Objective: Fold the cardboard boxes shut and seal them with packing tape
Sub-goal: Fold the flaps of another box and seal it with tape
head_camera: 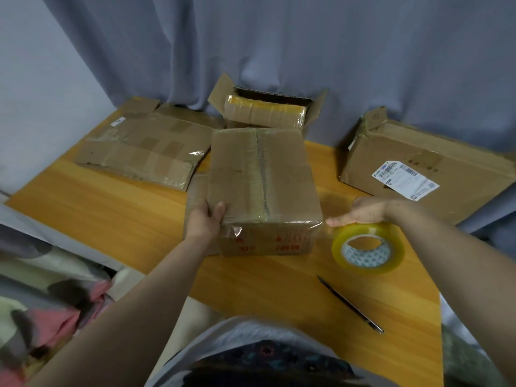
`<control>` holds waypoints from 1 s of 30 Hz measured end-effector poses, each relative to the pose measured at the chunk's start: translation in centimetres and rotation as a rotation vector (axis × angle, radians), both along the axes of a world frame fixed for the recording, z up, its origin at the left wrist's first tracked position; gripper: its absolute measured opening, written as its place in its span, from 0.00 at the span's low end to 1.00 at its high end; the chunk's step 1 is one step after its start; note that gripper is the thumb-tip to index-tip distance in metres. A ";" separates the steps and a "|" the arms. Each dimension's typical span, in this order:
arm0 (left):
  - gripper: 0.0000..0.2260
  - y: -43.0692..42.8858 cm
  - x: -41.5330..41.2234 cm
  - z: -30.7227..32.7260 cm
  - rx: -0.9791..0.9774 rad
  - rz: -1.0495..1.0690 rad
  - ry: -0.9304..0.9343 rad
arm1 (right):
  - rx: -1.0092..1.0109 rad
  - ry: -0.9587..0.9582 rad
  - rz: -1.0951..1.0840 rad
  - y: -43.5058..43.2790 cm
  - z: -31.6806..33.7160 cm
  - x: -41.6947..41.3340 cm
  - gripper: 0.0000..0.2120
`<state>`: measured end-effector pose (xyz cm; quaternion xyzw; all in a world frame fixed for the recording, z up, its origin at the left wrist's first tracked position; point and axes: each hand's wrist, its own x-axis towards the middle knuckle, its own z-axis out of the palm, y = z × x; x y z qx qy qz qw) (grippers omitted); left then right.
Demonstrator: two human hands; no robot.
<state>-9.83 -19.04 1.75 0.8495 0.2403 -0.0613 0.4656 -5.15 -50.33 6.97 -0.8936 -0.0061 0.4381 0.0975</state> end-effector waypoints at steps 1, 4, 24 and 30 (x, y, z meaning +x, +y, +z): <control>0.20 0.0 0.1 0.0 0.186 -0.065 0.040 | 0.013 -0.004 0.002 -0.1 -0.1 -0.2 0.32; 0.24 -0.8 0.3 0.8 0.877 -0.354 0.049 | 0.081 -0.004 -0.030 -0.6 -0.6 -0.7 0.39; 0.24 -12.7 2.4 0.8 0.654 -0.975 -0.213 | 0.095 -0.057 -0.082 0.2 -2.5 -0.6 0.51; 0.29 -7.6 1.9 0.6 0.913 -0.809 -0.112 | 0.065 0.017 -0.041 1.1 -1.9 0.1 0.39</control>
